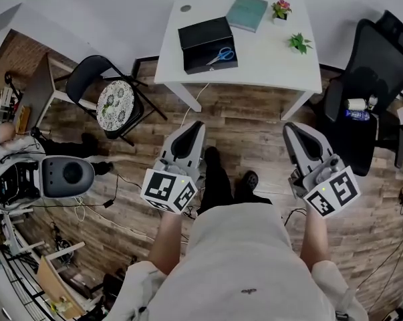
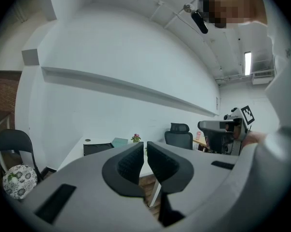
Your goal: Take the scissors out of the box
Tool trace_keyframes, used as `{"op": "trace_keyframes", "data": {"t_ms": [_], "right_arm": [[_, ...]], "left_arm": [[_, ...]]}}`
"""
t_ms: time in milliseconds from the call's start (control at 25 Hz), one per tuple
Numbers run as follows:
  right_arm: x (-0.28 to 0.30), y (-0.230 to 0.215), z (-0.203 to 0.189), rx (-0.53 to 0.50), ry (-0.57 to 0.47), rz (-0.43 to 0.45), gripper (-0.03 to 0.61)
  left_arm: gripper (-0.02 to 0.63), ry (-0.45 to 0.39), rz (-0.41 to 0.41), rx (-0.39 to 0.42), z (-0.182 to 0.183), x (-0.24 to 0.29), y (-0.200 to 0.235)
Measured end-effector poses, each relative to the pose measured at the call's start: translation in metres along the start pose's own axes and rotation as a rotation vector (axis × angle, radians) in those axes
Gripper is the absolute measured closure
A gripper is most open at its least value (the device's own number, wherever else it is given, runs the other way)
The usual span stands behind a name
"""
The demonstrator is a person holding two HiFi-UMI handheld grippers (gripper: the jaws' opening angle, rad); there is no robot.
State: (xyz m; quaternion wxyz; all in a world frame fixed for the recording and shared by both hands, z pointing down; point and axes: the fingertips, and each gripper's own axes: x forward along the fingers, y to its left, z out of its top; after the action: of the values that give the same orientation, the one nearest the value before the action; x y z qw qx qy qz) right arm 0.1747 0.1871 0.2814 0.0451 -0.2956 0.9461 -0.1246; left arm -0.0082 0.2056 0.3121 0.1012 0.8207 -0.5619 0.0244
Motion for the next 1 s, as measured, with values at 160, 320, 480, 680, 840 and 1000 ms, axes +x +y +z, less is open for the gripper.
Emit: {"op": "trace_keyframes", "data": {"t_ms": [160, 320, 480, 680, 840, 1000], "right_arm": [[0.007, -0.003, -0.002, 0.001, 0.009, -0.013, 0.571], [0.018, -0.007, -0.004, -0.005, 0.021, -0.034, 0.569], [0.036, -0.013, -0.003, -0.005, 0.025, -0.058, 0.556], [0.066, -0.013, 0.000, -0.010, 0.022, -0.077, 0.504], [0.092, -0.016, 0.007, -0.019, 0.013, -0.116, 0.467], [0.120, -0.019, 0.010, -0.038, 0.008, -0.161, 0.434]], "left_arm": [[0.577, -0.008, -0.003, -0.001, 0.002, 0.005, 0.006], [0.577, -0.006, -0.009, -0.005, 0.003, 0.014, 0.018], [0.577, 0.011, -0.050, -0.005, 0.003, 0.030, 0.032], [0.545, 0.029, -0.101, -0.001, 0.007, 0.046, 0.055], [0.500, 0.030, -0.130, 0.010, 0.018, 0.061, 0.078], [0.495, 0.028, -0.159, 0.012, 0.025, 0.074, 0.105]]}}
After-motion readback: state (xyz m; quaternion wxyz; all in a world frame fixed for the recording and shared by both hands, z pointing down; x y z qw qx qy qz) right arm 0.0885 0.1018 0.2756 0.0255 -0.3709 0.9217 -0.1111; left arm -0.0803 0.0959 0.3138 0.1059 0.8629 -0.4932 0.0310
